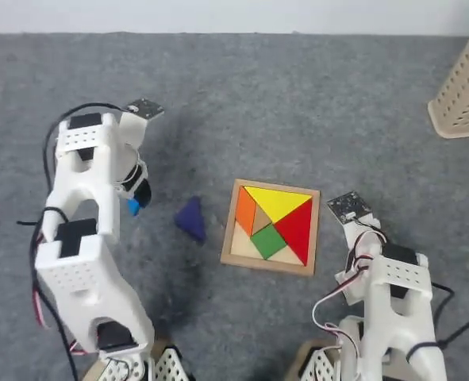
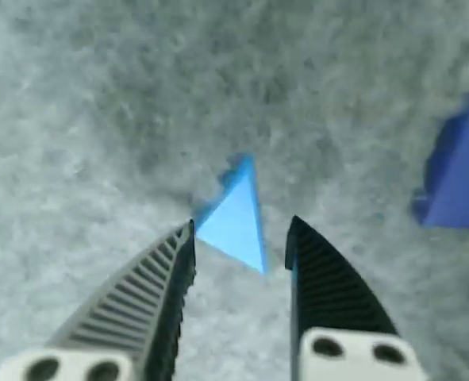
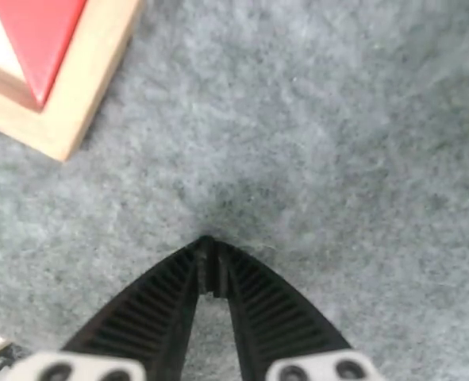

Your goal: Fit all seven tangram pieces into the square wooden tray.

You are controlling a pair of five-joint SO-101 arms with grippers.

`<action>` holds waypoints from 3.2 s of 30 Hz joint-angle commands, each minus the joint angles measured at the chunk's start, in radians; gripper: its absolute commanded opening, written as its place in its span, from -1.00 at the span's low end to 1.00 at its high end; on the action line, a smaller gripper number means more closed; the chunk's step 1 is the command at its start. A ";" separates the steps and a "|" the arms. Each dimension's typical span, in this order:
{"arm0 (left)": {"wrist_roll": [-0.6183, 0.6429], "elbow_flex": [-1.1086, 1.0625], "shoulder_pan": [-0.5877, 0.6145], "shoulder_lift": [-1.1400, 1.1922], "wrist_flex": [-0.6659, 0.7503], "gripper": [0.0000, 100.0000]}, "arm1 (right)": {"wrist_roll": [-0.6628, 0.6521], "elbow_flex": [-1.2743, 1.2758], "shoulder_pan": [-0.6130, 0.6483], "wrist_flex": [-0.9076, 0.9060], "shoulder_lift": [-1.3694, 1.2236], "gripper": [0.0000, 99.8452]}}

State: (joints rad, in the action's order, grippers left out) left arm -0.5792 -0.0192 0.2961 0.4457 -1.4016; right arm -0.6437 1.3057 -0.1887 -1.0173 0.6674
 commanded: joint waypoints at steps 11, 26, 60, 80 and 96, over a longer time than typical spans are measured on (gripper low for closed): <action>0.012 0.002 0.000 0.127 0.018 -0.75 | -0.012 0.003 -0.018 0.028 0.007 -0.98; 0.046 -0.001 -0.146 -0.233 -0.241 -0.87 | -0.014 0.003 -0.018 0.028 0.007 -0.98; 0.216 -0.183 -0.907 -0.399 -0.061 -0.88 | 0.000 -0.008 -0.117 0.053 0.008 -0.98; 0.187 -0.065 -0.954 -0.206 -0.031 -0.88 | 0.184 -0.290 -0.389 -0.050 0.280 -0.98; 0.150 -0.059 -1.066 -0.097 0.021 -0.87 | 0.141 -0.265 -0.390 -0.107 0.493 -0.98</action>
State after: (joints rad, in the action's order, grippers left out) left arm -0.3874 -0.1220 -0.7380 0.3675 -1.3725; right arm -0.4565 1.0357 -0.5677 -1.1431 1.1339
